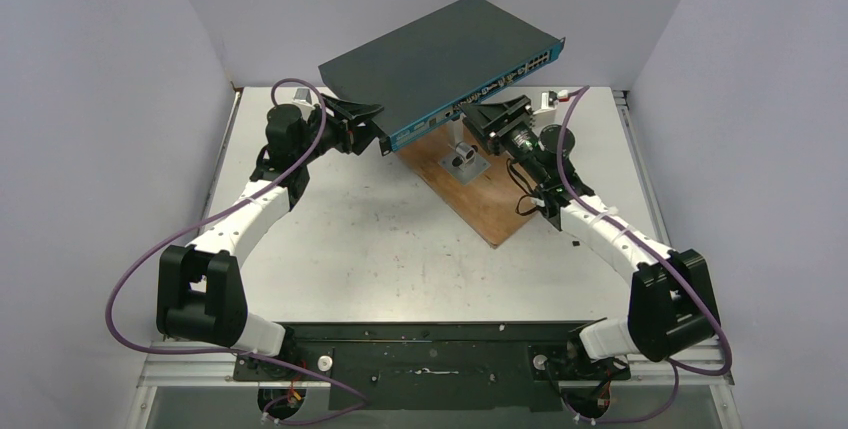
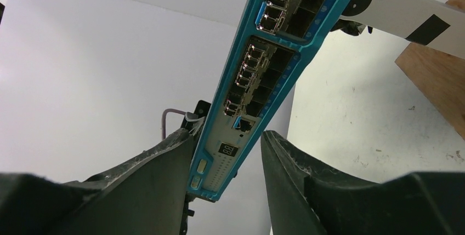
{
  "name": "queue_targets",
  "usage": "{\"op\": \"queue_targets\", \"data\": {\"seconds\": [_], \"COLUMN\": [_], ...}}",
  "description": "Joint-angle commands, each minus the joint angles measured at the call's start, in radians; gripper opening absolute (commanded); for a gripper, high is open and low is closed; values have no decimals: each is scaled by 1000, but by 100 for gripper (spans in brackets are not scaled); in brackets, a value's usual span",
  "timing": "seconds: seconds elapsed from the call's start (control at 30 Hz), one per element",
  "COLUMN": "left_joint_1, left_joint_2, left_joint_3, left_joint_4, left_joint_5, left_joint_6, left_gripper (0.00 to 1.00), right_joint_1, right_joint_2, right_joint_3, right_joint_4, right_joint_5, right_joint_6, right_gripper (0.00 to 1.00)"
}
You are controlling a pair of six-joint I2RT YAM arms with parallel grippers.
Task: Pull the plug from the switch port
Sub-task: Pull the connector from the switch port.
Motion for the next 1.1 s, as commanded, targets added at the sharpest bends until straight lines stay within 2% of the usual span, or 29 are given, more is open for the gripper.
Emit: {"op": "queue_targets", "data": {"seconds": [0.0,0.2,0.53,0.73,1.07], "left_joint_1": [-29,-28,-25,-24,-24], "left_joint_2": [29,33,44,50,53], "left_joint_3": [33,35,43,50,51], "left_joint_4": [84,86,86,87,86], "left_joint_5": [-30,-28,-23,-20,-17], "left_joint_6": [1,0,-2,-2,-1], "left_gripper": [0,0,0,0,0], "right_joint_1": [-6,-4,-4,-4,-7], "right_joint_2": [13,51,95,87,70], "right_joint_3": [39,62,103,92,85], "right_joint_4": [35,50,78,78,58], "right_joint_5": [-16,-2,-7,5,1], "right_joint_6": [9,36,49,54,43], "right_gripper": [48,35,34,6,5]}}
